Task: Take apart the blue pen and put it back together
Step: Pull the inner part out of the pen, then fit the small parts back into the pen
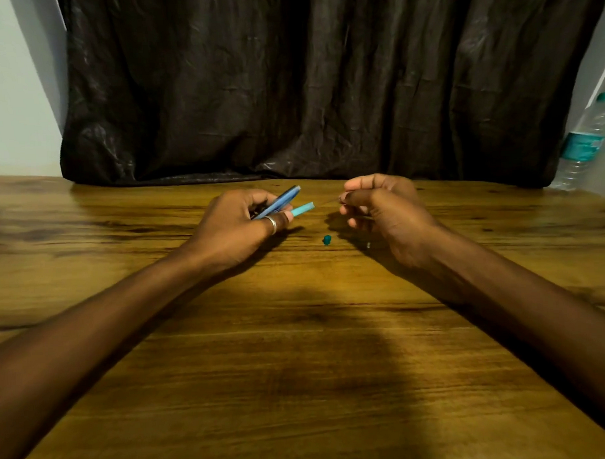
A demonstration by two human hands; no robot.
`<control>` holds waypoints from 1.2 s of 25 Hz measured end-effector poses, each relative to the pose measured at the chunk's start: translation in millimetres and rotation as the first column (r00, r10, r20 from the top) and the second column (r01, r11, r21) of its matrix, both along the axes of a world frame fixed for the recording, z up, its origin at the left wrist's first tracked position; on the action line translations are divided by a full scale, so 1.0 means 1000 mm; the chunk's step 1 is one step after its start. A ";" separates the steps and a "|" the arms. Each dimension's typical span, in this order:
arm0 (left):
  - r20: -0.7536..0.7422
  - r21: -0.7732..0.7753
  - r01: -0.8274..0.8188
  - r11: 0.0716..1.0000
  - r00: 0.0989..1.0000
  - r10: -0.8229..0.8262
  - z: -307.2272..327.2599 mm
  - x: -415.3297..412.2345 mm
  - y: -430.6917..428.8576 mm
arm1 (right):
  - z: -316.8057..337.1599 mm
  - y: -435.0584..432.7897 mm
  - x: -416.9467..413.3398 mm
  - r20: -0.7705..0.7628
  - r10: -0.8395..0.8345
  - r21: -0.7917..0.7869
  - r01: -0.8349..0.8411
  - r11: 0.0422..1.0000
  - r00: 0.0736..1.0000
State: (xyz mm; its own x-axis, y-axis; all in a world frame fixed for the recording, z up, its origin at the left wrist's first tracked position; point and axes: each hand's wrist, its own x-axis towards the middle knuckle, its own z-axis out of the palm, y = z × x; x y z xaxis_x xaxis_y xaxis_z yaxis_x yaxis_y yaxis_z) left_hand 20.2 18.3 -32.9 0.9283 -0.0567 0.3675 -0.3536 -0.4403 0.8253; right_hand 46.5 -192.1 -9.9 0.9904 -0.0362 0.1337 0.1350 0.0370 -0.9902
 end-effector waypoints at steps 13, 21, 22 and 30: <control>0.001 0.401 -0.082 0.912 0.996 0.089 -0.003 -0.002 0.002 | 0.004 -0.017 0.012 0.060 -0.123 -0.099 0.128 0.987 0.991; 0.027 0.555 -0.107 0.825 0.994 0.111 0.001 -0.004 -0.001 | 0.001 -0.017 0.015 0.055 -0.102 -0.143 0.109 0.984 0.993; 0.020 0.554 -0.101 0.826 0.994 0.108 0.002 -0.005 -0.002 | 0.000 -0.016 0.014 0.054 -0.096 -0.145 0.103 0.984 0.994; -0.039 0.436 -0.057 0.898 0.996 0.083 0.002 -0.007 -0.001 | -0.001 -0.014 0.011 0.041 -0.069 -0.145 0.074 0.987 0.997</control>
State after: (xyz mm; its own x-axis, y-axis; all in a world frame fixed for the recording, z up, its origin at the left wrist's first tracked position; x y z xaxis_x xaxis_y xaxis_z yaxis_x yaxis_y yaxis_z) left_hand 13.4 17.0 -30.5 0.9538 -0.1330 0.2695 -0.2683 -0.7811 0.5639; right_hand 57.3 -206.3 -10.4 0.9804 -0.0840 0.1780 0.1674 -0.1191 -0.9787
